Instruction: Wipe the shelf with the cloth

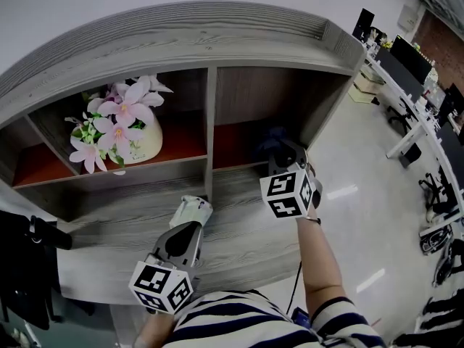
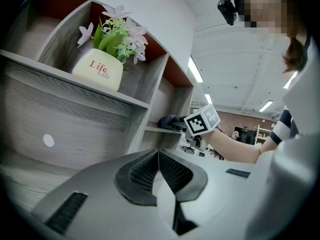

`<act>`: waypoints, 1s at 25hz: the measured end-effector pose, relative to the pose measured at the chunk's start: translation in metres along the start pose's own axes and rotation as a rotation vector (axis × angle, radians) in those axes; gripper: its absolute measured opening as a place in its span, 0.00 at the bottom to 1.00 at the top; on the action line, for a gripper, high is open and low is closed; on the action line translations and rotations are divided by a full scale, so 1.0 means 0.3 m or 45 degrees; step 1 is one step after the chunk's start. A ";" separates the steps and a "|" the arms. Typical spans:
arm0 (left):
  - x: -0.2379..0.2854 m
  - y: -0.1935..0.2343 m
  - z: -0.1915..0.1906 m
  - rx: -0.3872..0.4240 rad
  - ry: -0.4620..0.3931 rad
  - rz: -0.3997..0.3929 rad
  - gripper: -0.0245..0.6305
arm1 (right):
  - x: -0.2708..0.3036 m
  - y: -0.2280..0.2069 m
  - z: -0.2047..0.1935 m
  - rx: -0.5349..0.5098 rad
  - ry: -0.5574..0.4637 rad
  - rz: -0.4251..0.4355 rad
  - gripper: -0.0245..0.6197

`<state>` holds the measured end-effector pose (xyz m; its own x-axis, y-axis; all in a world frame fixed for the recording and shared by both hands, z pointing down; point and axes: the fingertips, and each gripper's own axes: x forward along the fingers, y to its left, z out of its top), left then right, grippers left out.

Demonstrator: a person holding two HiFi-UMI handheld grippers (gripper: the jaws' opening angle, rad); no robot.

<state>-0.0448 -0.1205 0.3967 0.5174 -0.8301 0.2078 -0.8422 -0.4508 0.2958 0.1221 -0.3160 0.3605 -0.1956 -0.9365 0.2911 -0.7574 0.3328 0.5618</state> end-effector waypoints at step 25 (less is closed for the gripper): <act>-0.014 -0.023 0.011 0.003 -0.022 -0.037 0.07 | -0.118 -0.143 0.050 0.183 -0.157 -0.252 0.12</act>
<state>-0.0418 -0.1149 0.3908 0.5392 -0.8220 0.1833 -0.8271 -0.4758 0.2992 0.1522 -0.2988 0.3144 -0.1023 -0.9911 0.0851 -0.8675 0.1307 0.4799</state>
